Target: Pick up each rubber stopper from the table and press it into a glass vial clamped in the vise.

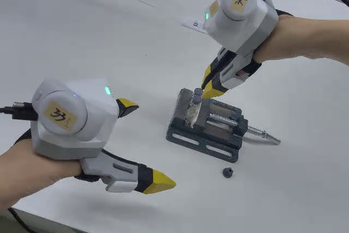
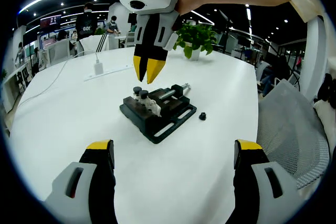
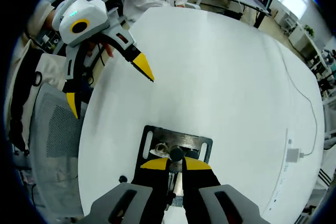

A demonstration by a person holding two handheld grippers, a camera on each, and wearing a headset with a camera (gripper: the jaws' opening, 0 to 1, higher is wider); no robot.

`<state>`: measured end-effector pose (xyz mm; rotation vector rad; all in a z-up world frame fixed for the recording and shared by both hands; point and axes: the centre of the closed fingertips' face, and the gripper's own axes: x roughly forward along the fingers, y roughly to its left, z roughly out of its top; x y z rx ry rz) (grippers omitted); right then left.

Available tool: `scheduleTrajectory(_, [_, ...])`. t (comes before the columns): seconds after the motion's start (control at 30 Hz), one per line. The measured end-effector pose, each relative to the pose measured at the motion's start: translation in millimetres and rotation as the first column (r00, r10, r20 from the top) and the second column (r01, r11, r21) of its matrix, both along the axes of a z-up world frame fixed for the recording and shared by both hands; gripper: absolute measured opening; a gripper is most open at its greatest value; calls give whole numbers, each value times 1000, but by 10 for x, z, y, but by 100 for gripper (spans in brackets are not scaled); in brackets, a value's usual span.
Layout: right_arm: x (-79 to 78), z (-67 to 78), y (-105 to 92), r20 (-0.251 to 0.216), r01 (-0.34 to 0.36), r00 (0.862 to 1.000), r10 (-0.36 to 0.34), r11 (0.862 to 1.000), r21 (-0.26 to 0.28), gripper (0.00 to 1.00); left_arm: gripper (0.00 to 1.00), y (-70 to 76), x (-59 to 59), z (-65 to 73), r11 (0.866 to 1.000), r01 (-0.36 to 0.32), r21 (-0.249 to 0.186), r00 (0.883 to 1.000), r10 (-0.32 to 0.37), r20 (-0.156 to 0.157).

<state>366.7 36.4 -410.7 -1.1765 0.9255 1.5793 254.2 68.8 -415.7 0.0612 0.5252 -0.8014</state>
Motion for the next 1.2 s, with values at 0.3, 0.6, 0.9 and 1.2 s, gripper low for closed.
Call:
scheduleTrajectory(0.3, [-23,-111,48,-36,5,999,-5,1000,-10,3,94,27,-3,-27,1000,-4,4,1000,5,-11])
scheduleTrajectory(0.6, [-30,-134,55,-48,4,999,-5,1000,-15,0,94,29,-5,-68,1000,-5,3,1000,5,-22])
scheduleTrajectory(0.9, [-62,-145,44,-64,3,998,-5,1000,-22,0,93,9,-3,-99,1000,1,0,1000,-1,-30])
scheduleTrajectory(1.2, [-61,-147,44,-103,28,994,-30,999,-21,0,93,-10,4,-129,1000,6,-2,999,-6,-37])
